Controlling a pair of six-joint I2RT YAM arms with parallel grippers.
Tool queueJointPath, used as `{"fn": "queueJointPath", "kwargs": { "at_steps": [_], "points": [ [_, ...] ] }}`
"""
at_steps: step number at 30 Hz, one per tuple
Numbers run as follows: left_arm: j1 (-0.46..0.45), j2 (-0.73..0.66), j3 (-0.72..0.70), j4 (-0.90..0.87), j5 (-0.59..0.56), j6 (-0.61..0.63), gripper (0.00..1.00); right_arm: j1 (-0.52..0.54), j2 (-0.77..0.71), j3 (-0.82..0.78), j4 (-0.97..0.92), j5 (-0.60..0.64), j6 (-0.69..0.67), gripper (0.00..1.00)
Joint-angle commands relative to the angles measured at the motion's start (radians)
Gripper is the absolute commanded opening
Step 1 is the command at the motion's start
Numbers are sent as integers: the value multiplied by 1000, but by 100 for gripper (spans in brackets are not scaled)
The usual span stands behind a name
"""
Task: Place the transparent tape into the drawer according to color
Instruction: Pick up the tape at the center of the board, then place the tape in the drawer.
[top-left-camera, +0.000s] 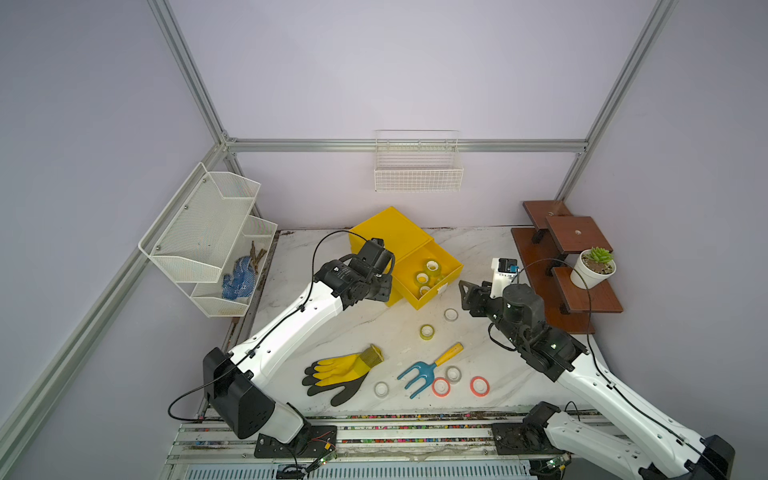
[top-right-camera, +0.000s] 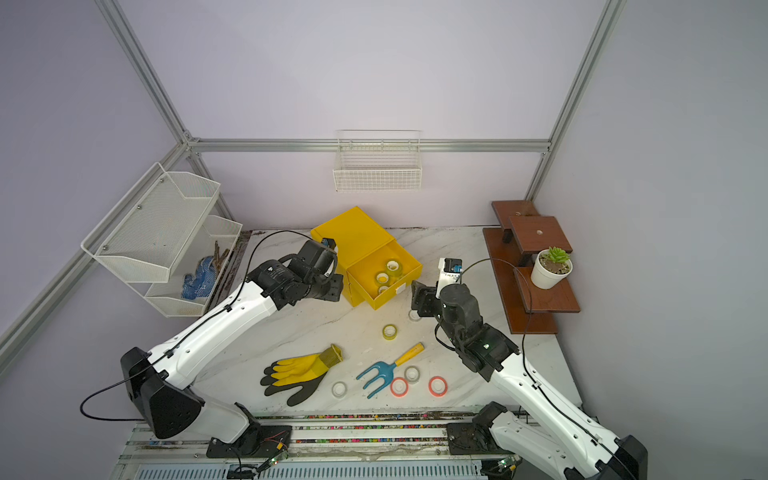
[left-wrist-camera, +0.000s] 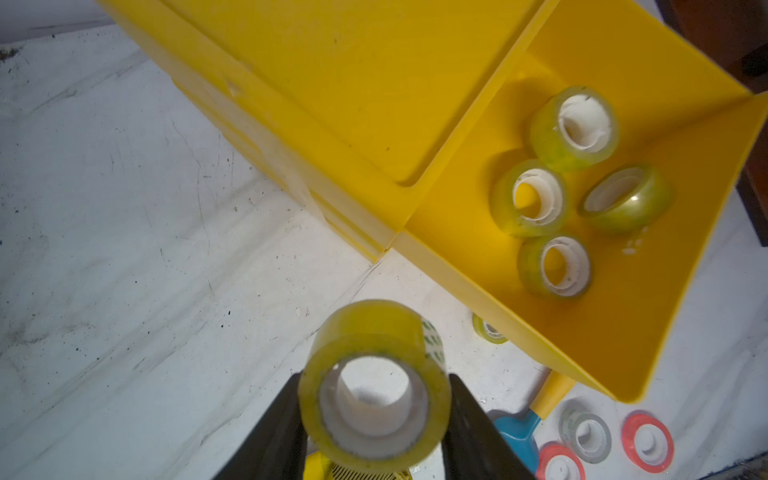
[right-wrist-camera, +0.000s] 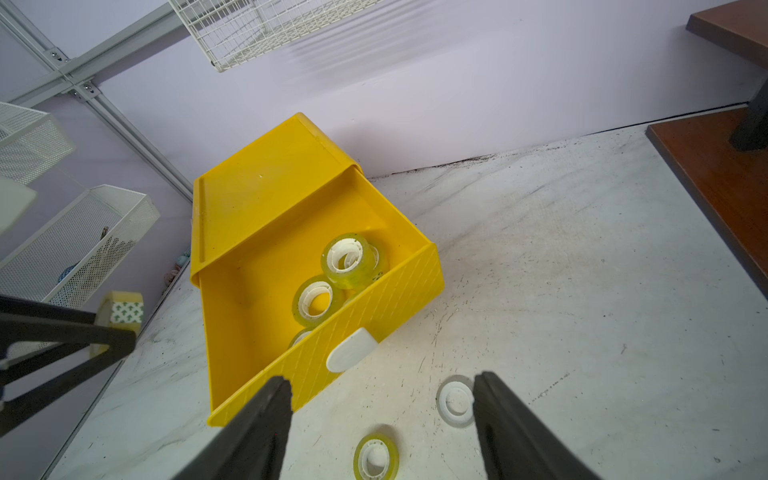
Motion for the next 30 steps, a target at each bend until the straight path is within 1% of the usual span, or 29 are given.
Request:
{"fn": "queueJointPath", "kwargs": {
  "at_steps": [1,4,8,12,19,22,28,30],
  "points": [
    [-26,66,119,-3,52,52,50,-7,-18,-13,9,25,17,74],
    [-48,154,236,-3,87,72,50,-6,-21,-17,3,27,21,74],
    [-58,253,343,-4,113,91,50,-6,-32,-20,-9,36,26,74],
    [-60,316,377,-6,126,94,50,-6,-42,-21,-17,42,26,74],
    [-58,385,395,-6,56,95,53,-8,-39,-21,-10,31,32,74],
    [-58,399,406,-7,50,93,59,-8,-37,-20,-10,21,34,74],
    [-56,392,417,-6,43,91,77,-7,-50,-20,-10,2,30,74],
    [-58,382,425,-4,43,91,79,-7,-52,-18,-13,-3,31,74]
  ]
}}
